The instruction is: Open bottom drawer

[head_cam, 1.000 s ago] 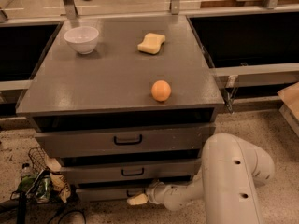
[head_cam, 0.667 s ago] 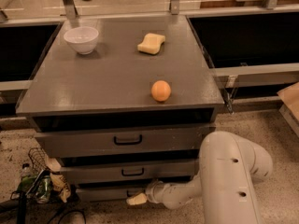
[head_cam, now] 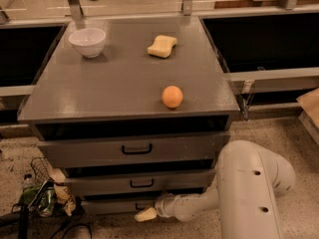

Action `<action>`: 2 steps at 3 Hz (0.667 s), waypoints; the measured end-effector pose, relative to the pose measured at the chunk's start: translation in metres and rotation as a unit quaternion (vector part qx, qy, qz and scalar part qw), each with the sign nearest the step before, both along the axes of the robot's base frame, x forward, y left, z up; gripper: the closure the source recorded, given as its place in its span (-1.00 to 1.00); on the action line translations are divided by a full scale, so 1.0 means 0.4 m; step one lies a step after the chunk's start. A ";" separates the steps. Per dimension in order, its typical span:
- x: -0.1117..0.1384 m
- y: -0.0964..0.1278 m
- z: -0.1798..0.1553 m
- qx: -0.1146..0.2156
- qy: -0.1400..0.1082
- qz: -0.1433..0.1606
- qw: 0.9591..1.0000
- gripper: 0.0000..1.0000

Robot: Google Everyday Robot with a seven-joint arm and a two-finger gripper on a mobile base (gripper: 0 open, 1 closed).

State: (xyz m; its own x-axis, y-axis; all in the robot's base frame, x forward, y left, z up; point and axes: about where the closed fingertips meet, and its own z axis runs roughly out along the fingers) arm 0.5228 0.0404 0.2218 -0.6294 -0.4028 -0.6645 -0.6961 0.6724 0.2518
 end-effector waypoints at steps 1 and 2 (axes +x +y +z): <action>0.063 -0.006 0.016 -0.008 -0.017 -0.015 1.000 -1.00; 0.063 -0.006 0.016 -0.008 -0.017 -0.015 1.000 -1.00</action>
Offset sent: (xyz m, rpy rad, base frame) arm 0.0350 -0.0048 0.0107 -0.0237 -0.0520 -0.0388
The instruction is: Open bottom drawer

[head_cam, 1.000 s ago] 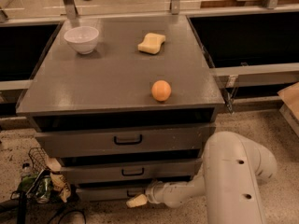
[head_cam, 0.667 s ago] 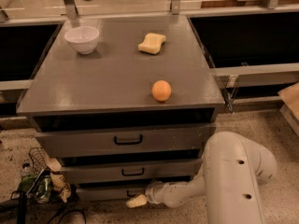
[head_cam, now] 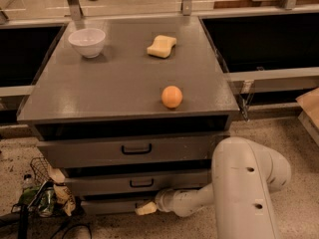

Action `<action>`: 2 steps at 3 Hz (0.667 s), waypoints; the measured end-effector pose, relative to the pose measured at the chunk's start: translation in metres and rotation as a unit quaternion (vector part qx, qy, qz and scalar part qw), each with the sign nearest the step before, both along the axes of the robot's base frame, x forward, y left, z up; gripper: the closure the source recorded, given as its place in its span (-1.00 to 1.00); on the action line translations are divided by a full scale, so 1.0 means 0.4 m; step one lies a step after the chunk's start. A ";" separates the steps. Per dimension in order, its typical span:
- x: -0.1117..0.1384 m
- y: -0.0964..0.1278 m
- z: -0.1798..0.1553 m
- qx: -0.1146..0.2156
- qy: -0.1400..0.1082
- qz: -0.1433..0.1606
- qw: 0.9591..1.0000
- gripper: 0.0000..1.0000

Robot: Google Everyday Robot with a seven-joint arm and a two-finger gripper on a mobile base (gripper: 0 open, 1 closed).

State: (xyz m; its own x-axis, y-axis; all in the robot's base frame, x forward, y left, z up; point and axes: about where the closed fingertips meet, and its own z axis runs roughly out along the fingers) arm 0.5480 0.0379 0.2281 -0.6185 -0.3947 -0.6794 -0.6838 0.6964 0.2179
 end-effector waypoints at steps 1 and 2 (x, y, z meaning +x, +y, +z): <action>-0.015 0.014 -0.028 -0.005 0.020 0.009 1.000 -1.00; -0.038 0.006 -0.042 -0.056 0.014 0.047 0.997 -1.00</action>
Offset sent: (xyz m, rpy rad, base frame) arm -0.0205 0.0146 -0.0332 -0.3261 0.0037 0.0578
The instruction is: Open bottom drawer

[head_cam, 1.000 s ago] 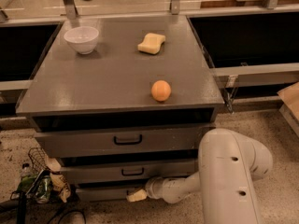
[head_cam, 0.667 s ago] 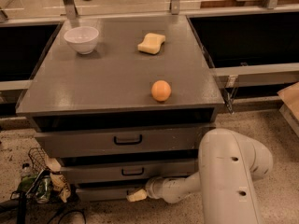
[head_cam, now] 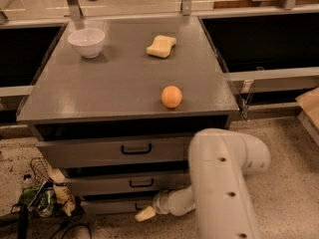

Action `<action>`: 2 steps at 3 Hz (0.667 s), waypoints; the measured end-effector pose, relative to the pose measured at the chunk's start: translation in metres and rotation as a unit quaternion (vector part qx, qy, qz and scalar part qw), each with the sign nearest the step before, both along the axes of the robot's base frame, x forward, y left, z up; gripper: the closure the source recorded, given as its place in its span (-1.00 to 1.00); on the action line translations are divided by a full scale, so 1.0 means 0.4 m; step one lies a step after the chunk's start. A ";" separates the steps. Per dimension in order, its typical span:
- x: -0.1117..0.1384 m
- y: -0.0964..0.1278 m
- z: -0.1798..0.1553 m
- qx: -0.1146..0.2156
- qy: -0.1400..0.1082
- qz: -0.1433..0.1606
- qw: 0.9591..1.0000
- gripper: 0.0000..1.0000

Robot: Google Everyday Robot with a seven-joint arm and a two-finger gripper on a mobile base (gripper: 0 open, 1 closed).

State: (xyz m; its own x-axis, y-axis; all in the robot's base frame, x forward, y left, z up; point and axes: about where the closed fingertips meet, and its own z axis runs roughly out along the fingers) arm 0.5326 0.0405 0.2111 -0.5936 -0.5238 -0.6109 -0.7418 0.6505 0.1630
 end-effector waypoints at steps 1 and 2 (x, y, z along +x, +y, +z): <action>-0.002 0.025 -0.032 -0.049 -0.006 -0.012 0.999 -1.00; -0.006 0.023 -0.033 -0.049 -0.005 -0.010 0.999 -1.00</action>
Offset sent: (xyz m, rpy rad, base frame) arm -0.0035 0.0023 -0.0095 -0.0814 -0.0249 0.0191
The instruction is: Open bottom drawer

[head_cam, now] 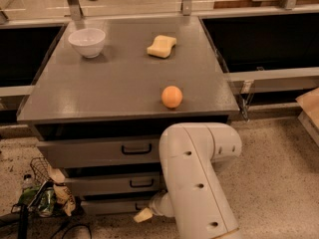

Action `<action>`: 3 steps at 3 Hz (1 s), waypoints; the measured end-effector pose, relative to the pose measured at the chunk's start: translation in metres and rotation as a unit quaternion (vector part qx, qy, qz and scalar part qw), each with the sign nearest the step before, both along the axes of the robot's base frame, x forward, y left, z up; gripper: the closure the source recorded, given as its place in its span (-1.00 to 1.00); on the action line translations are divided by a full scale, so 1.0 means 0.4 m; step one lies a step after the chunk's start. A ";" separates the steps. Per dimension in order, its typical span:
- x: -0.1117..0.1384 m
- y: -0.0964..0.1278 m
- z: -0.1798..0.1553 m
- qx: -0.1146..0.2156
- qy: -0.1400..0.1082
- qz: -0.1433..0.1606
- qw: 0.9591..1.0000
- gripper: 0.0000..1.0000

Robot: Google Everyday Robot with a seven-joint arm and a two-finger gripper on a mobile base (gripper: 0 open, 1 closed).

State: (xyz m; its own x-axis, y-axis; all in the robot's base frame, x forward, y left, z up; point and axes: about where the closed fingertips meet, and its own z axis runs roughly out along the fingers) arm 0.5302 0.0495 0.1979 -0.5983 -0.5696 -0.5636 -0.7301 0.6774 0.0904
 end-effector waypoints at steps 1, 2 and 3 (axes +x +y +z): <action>-0.028 -0.008 -0.003 0.005 0.006 0.015 1.000 -1.00; -0.072 -0.027 -0.012 0.018 0.016 0.029 0.999 -1.00; -0.104 -0.041 -0.014 0.026 0.023 0.038 0.999 -1.00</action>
Offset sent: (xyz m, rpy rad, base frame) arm -0.0503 -0.0262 -0.0071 0.0687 0.0507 0.0960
